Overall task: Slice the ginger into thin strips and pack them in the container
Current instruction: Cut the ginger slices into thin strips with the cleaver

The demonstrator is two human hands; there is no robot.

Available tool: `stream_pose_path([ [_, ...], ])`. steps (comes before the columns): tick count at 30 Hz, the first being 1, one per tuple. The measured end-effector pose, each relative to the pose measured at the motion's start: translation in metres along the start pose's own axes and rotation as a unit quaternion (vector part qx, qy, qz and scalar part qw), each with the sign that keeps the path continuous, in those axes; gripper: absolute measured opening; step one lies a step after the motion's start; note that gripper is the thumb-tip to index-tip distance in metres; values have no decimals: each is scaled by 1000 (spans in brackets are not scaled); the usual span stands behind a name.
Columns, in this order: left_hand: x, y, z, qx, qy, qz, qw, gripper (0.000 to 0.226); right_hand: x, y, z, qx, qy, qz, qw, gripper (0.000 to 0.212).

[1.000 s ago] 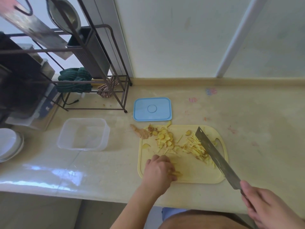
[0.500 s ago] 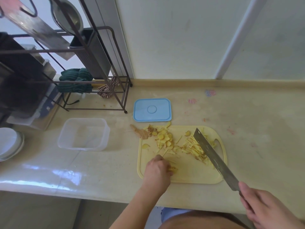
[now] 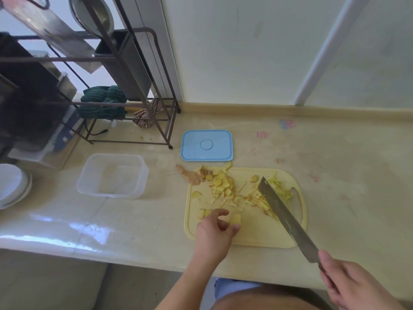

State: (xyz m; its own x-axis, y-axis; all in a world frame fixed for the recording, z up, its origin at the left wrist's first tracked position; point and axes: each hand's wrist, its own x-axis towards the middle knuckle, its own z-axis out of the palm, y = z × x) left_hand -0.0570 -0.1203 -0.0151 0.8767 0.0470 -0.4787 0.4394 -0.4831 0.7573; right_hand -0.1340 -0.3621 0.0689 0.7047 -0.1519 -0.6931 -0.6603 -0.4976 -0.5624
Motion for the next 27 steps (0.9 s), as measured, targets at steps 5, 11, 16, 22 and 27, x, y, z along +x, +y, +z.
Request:
stream_pose_path([
  [5,-12,-1,34,-80,70,-60,992,24,11,0,0,-2,-89,26,996,67],
  [11,-22,10,60,-80,140,-101,982,25,46,7,-16,-62,-148,0,987,53],
  [16,-29,17,83,-38,168,-120,978,26,83,10,-34,-166,-201,-74,963,57],
  [22,-36,-11,91,100,254,15,962,36,109,5,-44,-202,-231,-133,942,71],
  [27,-28,-51,102,190,319,228,900,34,110,4,-40,-225,-228,-165,933,84],
])
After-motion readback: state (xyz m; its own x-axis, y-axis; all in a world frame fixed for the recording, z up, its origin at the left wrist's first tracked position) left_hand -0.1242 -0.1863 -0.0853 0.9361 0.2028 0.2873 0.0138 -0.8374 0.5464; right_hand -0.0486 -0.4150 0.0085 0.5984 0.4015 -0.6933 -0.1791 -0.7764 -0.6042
